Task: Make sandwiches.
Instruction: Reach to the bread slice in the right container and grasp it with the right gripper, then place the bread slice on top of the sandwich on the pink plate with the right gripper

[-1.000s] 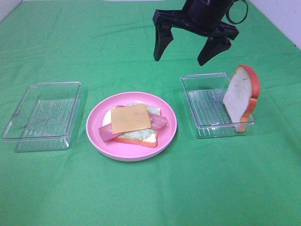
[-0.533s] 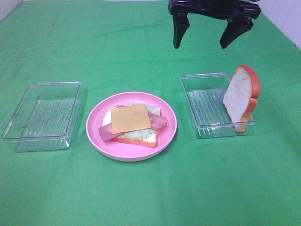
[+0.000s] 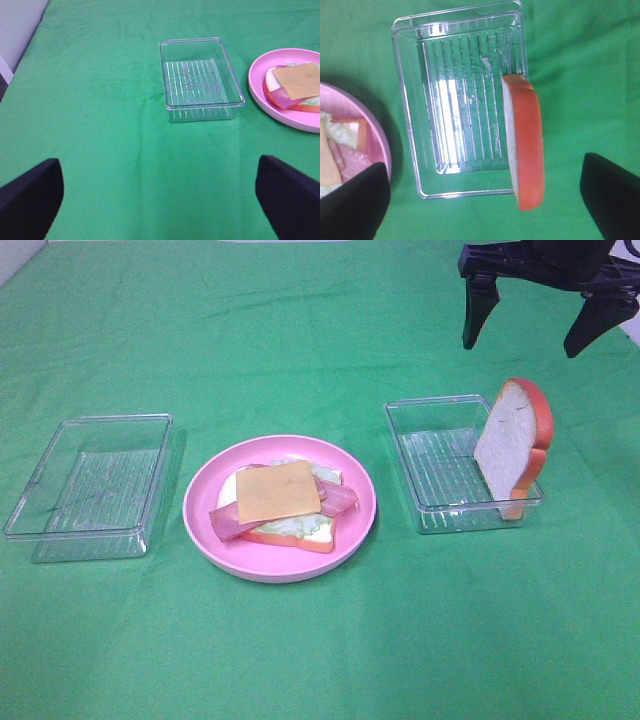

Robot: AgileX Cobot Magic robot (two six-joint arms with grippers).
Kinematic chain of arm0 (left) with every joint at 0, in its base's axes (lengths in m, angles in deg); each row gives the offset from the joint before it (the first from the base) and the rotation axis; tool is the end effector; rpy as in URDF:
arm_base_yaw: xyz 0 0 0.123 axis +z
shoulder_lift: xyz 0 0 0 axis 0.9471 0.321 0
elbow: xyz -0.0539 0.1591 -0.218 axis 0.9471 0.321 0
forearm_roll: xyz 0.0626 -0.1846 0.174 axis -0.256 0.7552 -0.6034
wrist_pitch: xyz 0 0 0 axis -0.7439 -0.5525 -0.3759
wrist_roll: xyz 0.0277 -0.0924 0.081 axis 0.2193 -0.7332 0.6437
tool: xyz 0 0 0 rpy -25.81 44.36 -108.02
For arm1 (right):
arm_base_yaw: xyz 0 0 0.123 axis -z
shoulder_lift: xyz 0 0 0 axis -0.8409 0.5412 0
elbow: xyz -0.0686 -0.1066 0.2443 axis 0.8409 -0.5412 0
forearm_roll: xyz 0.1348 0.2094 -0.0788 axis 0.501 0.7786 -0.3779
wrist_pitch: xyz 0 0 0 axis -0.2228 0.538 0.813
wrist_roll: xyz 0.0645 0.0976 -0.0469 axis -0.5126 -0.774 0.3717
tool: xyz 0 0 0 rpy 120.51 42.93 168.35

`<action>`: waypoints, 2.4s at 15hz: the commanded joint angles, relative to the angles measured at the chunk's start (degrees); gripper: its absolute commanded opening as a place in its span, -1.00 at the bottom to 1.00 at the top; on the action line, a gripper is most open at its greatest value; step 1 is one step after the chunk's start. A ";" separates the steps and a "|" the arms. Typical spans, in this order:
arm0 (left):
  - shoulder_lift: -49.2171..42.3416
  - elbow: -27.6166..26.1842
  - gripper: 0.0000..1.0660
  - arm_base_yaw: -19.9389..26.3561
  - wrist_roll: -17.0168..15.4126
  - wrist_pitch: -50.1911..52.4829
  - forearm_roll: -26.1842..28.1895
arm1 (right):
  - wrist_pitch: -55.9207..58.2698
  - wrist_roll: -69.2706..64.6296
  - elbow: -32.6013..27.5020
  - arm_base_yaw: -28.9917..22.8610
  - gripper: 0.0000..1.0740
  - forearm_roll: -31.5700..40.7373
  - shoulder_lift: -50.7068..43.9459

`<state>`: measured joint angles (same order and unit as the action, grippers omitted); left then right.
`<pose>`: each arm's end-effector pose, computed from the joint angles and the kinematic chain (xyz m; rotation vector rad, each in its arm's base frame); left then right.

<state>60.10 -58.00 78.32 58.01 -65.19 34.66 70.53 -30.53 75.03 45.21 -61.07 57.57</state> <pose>0.0416 -0.0075 0.2704 -0.0354 2.0332 -0.0085 0.4234 0.0909 0.2391 0.0063 2.8765 0.0905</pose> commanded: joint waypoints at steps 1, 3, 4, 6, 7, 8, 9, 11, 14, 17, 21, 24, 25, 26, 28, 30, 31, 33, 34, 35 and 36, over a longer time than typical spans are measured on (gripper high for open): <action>-1.03 0.11 0.83 0.11 -0.34 0.00 0.11 | 6.59 1.83 -1.83 2.29 0.84 0.34 0.63; -1.03 0.11 0.83 0.11 -0.34 0.00 0.11 | 6.59 3.09 -5.10 3.95 0.84 1.09 3.32; -1.03 0.11 0.83 0.11 -0.34 0.00 0.11 | 6.59 3.09 -5.61 4.01 0.84 1.26 4.24; -1.03 0.11 0.83 0.11 -0.34 0.00 0.11 | 6.59 3.27 -5.61 4.07 0.84 1.15 5.73; -1.03 0.11 0.83 0.11 -0.34 0.00 0.11 | 6.36 3.32 -5.61 4.07 0.84 1.49 6.65; -1.03 0.11 0.83 0.11 -0.34 0.00 0.11 | 6.36 3.72 -5.61 4.07 0.84 2.52 7.68; -1.03 0.11 0.83 0.11 -0.34 0.00 0.11 | 6.19 4.18 -5.61 4.07 0.84 3.04 8.71; -1.03 0.11 0.83 0.11 -0.34 0.00 0.11 | 6.19 4.53 -5.61 4.07 0.84 3.38 10.14; -1.03 0.11 0.83 0.11 -0.34 0.00 0.11 | 5.56 4.76 -5.61 4.07 0.64 3.38 11.00; -1.03 0.11 0.83 0.11 -0.34 0.00 0.11 | 5.50 4.76 -5.61 4.07 -0.03 2.75 11.00; -1.03 0.11 0.83 0.11 -0.34 0.00 0.11 | 5.56 4.53 -5.61 4.01 -0.72 2.12 11.00; -1.03 0.11 0.83 0.11 -0.34 0.00 0.11 | 5.56 4.53 -5.61 4.01 -0.72 2.12 11.00; -1.03 0.11 0.83 0.11 -0.34 0.00 0.11 | 5.56 4.53 -5.61 4.01 -0.73 2.12 11.00; -1.03 0.11 0.83 0.11 -0.34 0.00 0.11 | 6.02 4.13 -5.50 4.01 -0.84 2.12 10.94; -1.03 0.11 0.83 0.11 -0.34 0.00 0.11 | 6.42 4.07 -5.50 4.01 -1.00 2.12 10.26; -1.03 0.11 0.83 0.11 -0.34 0.00 0.11 | 6.59 3.32 -5.50 4.01 -1.00 2.58 8.37; -1.03 0.11 0.83 0.11 -0.34 0.00 0.11 | 6.59 3.21 -5.50 4.01 -1.00 2.75 7.56; -1.03 0.11 0.83 0.11 -0.34 0.00 0.11 | 6.59 3.21 -5.50 4.01 -1.00 5.79 0.57; -1.03 0.11 0.83 0.11 -0.34 0.00 0.11 | 6.59 3.32 -5.50 4.01 -1.00 6.47 -0.74; -1.03 0.11 0.83 0.11 -0.34 0.00 0.11 | 6.59 4.18 -5.50 4.01 -1.00 8.82 -3.09; -1.03 0.11 0.83 0.11 -0.34 0.00 0.11 | 6.13 6.30 -5.90 3.95 -1.00 12.83 -5.33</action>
<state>60.10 -58.00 78.32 58.01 -65.19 34.66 70.70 -24.97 69.30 49.04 -49.32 52.70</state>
